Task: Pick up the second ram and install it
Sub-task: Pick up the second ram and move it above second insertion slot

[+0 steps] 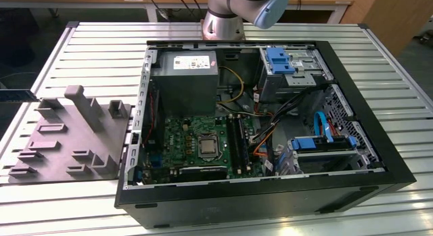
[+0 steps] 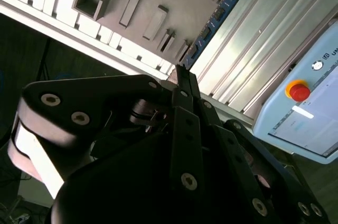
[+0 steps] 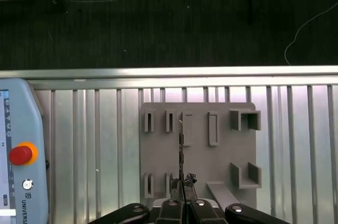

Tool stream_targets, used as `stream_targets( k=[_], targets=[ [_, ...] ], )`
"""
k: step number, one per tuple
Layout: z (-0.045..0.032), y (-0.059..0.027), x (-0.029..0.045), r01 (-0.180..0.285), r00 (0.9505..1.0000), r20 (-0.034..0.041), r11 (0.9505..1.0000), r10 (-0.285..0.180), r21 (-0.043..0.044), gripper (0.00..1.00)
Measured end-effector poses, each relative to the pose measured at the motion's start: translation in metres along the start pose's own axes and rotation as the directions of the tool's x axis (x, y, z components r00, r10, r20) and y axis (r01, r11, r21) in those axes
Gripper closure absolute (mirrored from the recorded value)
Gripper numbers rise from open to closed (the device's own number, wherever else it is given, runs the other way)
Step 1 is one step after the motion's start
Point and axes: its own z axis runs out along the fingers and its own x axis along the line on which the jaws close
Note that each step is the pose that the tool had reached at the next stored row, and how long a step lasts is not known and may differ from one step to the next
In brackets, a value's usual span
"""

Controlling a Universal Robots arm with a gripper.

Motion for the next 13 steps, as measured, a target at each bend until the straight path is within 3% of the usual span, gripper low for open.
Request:
stream_targets(
  k=[13],
  targets=[
    [-0.0004, -0.0027, -0.0001, 0.000, 1.0000, -0.0001, 1.0000, 0.000, -0.0001, 0.89]
  ],
)
